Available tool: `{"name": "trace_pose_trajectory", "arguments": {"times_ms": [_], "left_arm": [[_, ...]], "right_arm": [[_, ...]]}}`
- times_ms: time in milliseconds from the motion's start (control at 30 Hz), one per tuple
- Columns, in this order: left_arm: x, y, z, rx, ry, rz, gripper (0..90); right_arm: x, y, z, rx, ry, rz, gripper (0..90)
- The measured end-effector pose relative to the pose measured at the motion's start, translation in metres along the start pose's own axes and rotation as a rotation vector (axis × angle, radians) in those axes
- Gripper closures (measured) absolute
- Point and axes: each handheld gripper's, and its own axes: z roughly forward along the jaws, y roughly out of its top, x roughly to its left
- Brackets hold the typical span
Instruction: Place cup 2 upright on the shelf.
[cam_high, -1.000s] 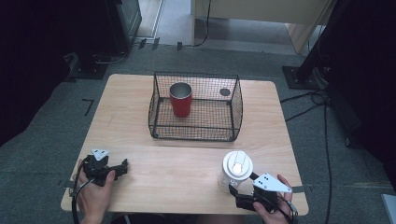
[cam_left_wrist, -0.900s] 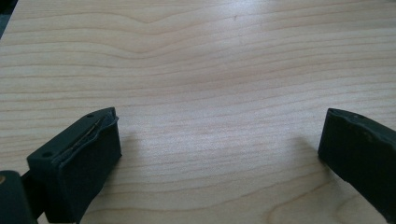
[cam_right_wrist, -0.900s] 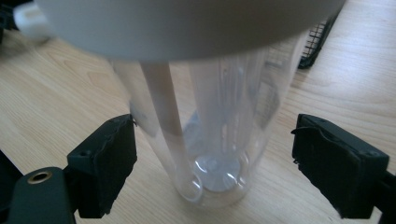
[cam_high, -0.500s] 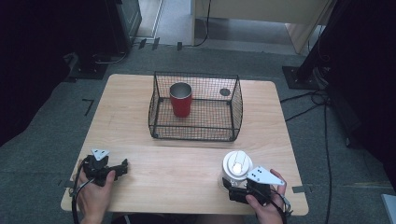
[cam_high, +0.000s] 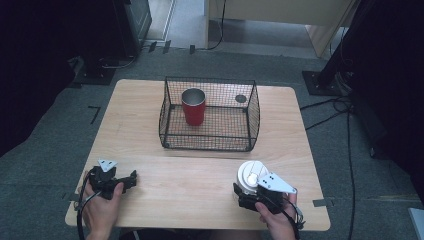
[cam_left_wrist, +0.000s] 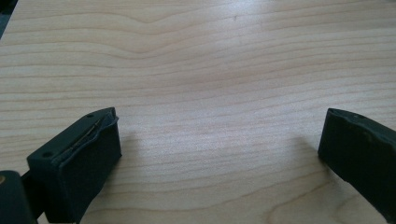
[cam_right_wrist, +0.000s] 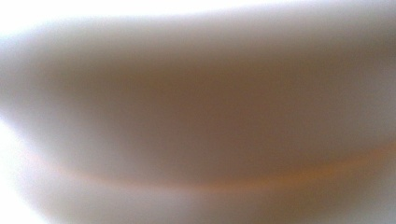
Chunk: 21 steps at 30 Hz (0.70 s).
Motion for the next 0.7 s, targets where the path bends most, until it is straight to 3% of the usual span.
{"name": "trace_pose_trajectory", "arguments": {"times_ms": [200, 700], "left_arm": [[0.000, 0.000, 0.000, 0.000, 0.000, 0.000, 0.0], [0.000, 0.000, 0.000, 0.000, 0.000, 0.000, 0.0]], "right_arm": [[0.003, 0.007, -0.006, -0.033, -0.018, -0.014, 15.6], [0.012, 0.031, -0.001, -0.070, 0.027, 0.000, 15.7]]}}
